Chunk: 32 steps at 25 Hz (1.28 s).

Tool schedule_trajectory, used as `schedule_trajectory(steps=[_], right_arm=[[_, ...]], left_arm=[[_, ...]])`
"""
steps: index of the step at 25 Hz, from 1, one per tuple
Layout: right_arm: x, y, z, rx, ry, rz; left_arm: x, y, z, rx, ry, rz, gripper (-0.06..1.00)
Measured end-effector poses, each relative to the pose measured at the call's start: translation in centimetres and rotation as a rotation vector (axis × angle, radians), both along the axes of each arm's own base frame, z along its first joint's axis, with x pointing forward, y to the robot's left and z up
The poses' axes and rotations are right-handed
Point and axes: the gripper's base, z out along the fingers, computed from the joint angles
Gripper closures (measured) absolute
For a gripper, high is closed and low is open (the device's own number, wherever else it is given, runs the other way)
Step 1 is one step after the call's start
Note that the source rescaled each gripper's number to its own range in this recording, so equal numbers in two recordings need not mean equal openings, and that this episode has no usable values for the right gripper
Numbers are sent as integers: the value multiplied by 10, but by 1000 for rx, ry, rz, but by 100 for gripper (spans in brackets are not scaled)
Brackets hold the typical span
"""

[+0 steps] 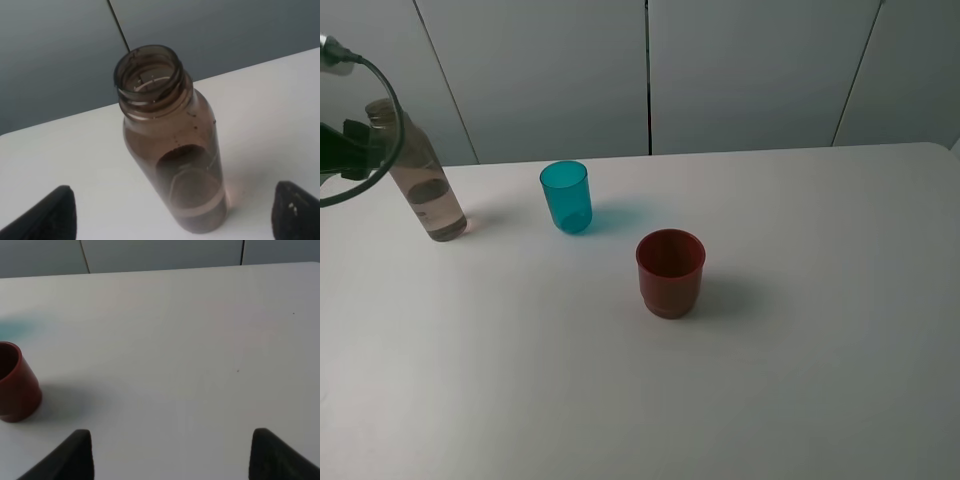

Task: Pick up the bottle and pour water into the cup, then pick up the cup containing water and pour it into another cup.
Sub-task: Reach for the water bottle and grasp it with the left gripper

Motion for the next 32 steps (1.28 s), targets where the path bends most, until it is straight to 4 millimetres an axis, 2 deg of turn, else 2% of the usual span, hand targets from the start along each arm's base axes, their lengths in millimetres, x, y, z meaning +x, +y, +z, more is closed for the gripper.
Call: schedule_trajectory(steps=[10,21,26,32], right_arm=[[0,0,0,0,0,0],[0,0,0,0,0,0],[0,0,0,0,0,0],[0,0,0,0,0,0]], left_arm=[[-10,6,-23,2,-86,75,-4],[13,3,-59,-9,-145,45,-4],[13,2,-77,-15,-177,32,-4],[16,2,-86,-12,-182,34,-4]])
